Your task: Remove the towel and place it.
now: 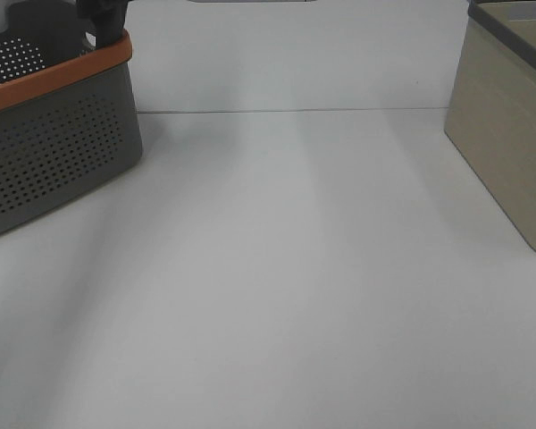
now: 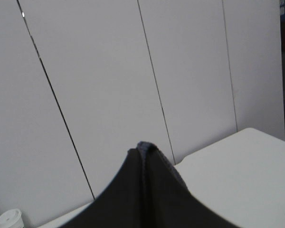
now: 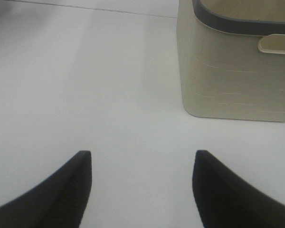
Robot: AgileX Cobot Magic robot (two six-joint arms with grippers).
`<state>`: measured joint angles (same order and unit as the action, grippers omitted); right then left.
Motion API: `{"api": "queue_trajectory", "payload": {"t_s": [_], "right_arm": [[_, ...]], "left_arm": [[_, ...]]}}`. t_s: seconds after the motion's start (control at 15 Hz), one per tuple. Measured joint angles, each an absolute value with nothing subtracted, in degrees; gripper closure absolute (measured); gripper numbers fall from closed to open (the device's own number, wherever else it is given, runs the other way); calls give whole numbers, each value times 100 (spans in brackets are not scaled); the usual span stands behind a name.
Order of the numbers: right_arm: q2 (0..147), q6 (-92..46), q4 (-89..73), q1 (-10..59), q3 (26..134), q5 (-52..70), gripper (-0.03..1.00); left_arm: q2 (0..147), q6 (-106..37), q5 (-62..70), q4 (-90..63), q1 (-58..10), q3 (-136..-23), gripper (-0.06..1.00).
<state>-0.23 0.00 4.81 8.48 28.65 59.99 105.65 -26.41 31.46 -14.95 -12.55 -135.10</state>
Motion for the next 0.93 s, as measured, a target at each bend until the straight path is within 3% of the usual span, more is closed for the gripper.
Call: {"api": "queue_trajectory", "payload": {"t_s": [0.53,0.93], "right_arm": [[-23,0,481,848,2865,5999,35],[-23,0,481,848,2865,5999,35]], "left_arm": [[10560,-2767,2550,-1175,-2951,-13734,94],[10812,-2578,3426,-894,-3220,-13677,94]]}}
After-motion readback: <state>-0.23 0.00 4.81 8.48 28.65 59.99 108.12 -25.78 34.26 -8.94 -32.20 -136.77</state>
